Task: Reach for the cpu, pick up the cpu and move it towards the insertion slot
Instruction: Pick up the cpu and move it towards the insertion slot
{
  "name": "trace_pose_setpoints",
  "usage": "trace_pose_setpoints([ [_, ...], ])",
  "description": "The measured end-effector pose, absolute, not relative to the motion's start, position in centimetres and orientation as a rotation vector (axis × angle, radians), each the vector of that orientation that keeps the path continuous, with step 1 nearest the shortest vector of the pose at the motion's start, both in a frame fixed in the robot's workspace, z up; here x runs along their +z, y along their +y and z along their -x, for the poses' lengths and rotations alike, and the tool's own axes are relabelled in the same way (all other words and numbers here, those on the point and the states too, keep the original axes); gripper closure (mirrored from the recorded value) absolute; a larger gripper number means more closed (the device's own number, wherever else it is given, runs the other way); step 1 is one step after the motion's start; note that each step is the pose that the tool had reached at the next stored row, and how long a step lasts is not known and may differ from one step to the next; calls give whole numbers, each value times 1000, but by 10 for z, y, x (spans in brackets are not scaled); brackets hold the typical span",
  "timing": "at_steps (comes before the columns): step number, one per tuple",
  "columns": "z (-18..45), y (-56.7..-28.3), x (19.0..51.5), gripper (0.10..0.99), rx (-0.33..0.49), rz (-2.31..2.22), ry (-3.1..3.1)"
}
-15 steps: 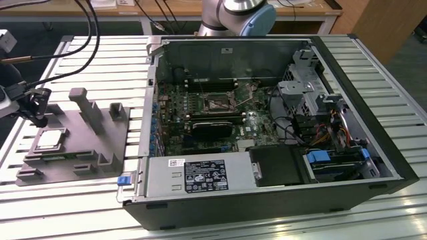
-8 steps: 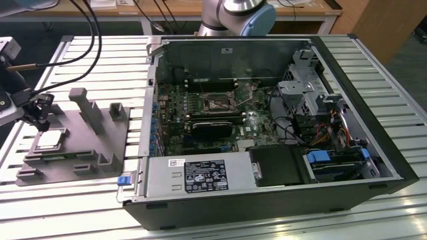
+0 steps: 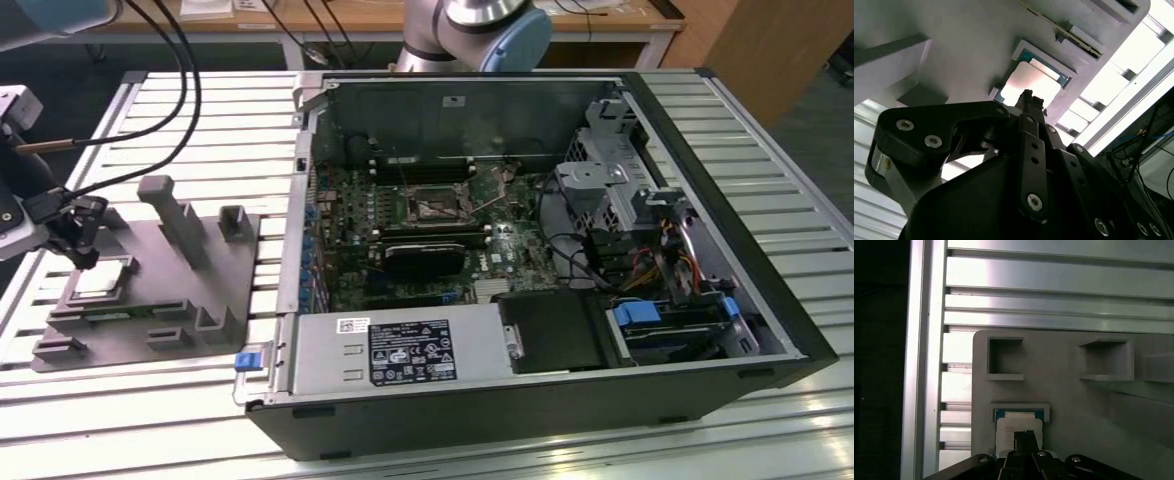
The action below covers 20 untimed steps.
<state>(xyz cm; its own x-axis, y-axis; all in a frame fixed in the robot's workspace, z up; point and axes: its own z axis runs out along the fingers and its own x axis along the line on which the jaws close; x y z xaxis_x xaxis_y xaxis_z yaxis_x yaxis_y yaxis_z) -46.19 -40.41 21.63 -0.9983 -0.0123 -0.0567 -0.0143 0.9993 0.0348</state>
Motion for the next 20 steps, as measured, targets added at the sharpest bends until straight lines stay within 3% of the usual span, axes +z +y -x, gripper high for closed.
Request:
trace_pose_setpoints([
  [20, 464, -411, 198, 980, 54, 20, 3090],
])
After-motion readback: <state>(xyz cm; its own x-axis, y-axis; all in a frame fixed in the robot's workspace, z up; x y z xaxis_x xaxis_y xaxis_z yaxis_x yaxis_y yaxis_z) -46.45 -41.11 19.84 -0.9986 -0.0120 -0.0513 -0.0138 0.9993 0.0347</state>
